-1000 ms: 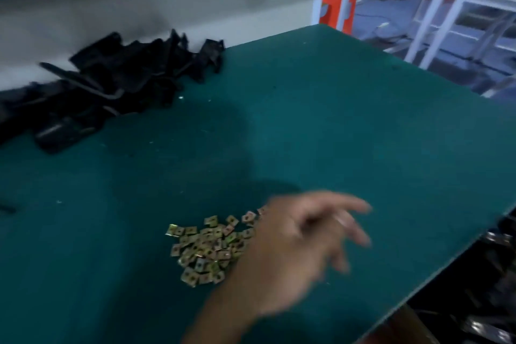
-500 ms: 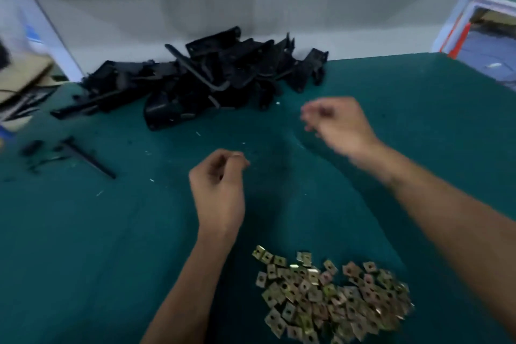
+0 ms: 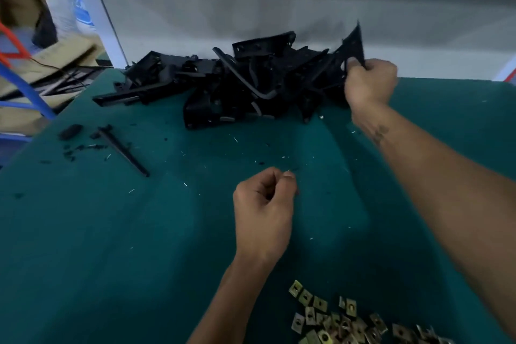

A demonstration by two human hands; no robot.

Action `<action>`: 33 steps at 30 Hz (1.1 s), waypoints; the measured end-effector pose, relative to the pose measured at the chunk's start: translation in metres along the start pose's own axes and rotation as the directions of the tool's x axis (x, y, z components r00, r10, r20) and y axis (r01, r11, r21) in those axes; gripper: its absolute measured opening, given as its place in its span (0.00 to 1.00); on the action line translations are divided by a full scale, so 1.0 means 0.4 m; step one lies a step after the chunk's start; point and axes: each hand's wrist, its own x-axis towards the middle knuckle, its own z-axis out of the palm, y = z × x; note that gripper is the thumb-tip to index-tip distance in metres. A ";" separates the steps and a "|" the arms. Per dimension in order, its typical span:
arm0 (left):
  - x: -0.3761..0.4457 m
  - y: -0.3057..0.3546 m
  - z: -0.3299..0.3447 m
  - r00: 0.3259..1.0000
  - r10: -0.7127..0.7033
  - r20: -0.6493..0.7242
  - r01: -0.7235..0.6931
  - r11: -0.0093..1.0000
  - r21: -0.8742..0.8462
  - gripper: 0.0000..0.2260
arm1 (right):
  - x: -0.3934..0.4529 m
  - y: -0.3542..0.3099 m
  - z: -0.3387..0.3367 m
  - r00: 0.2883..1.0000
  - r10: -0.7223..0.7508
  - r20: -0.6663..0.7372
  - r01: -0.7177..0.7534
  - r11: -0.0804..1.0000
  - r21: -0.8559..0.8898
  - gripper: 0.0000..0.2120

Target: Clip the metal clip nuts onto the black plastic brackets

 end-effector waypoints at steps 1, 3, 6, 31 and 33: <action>0.000 0.002 0.000 1.000 0.006 0.002 -0.006 1.000 0.015 0.18 | -0.030 -0.010 -0.035 0.998 -0.006 -0.058 0.010 0.998 0.062 0.21; -0.002 0.000 0.000 0.999 0.029 -0.026 -0.028 0.997 0.069 0.13 | -0.115 -0.015 -0.108 0.984 0.036 -0.174 -0.009 0.988 0.155 0.22; -0.008 0.009 0.007 0.995 0.098 -0.030 -0.092 0.983 0.161 0.01 | -0.266 0.006 -0.224 0.968 0.157 -0.195 -0.096 0.952 0.291 0.21; -0.028 0.015 0.033 0.978 0.149 0.147 -0.143 0.988 -0.054 0.13 | -0.439 -0.013 -0.391 0.692 -0.093 0.716 0.395 0.879 -0.268 0.10; -0.021 0.010 0.036 0.991 0.118 0.067 -0.115 0.992 -0.041 0.14 | -0.432 -0.003 -0.385 0.684 0.056 0.728 0.082 0.985 -0.152 0.08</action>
